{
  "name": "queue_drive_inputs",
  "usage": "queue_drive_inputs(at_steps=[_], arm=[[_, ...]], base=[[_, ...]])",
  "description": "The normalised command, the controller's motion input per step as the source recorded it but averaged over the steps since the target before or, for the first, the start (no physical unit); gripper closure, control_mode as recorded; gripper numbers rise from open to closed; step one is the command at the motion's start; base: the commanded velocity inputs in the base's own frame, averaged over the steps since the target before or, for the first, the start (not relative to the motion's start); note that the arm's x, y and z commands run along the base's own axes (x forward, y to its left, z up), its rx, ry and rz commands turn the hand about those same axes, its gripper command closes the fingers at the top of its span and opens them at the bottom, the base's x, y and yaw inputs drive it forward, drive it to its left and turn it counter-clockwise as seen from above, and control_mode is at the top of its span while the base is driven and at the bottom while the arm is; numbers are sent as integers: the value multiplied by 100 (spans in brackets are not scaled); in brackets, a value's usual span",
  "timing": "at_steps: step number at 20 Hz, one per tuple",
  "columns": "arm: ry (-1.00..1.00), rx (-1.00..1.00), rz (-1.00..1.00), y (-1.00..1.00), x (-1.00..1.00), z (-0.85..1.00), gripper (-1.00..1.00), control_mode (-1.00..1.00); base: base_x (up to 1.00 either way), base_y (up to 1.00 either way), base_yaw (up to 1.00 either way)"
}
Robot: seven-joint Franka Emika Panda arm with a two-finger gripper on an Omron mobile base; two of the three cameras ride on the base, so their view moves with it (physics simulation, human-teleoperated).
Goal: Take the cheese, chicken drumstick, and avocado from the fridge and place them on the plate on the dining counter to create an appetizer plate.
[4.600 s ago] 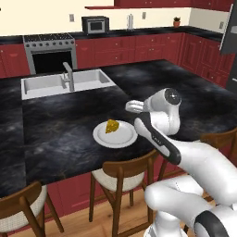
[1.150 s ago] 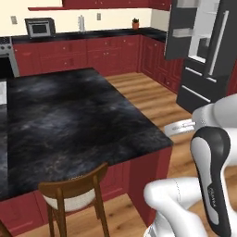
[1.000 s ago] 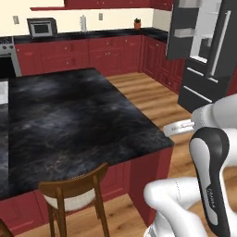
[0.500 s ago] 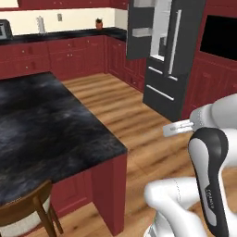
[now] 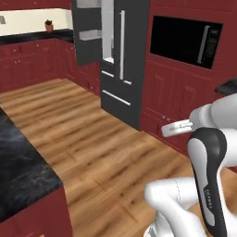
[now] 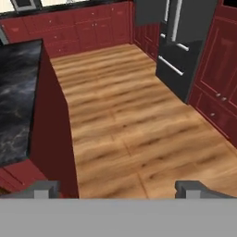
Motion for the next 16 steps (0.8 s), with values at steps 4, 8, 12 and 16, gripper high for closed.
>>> queue_drive_inputs(at_steps=[4,8,12,16], arm=[[0,0,0,0,0,0,-100,100],[0,0,0,0,0,0,-100,100],[0,0,0,0,0,0,-100,100],[0,0,0,0,0,0,-100,100]], base=[[84,-47,-9],[100,12,11],[100,21,37],[100,0,59]])
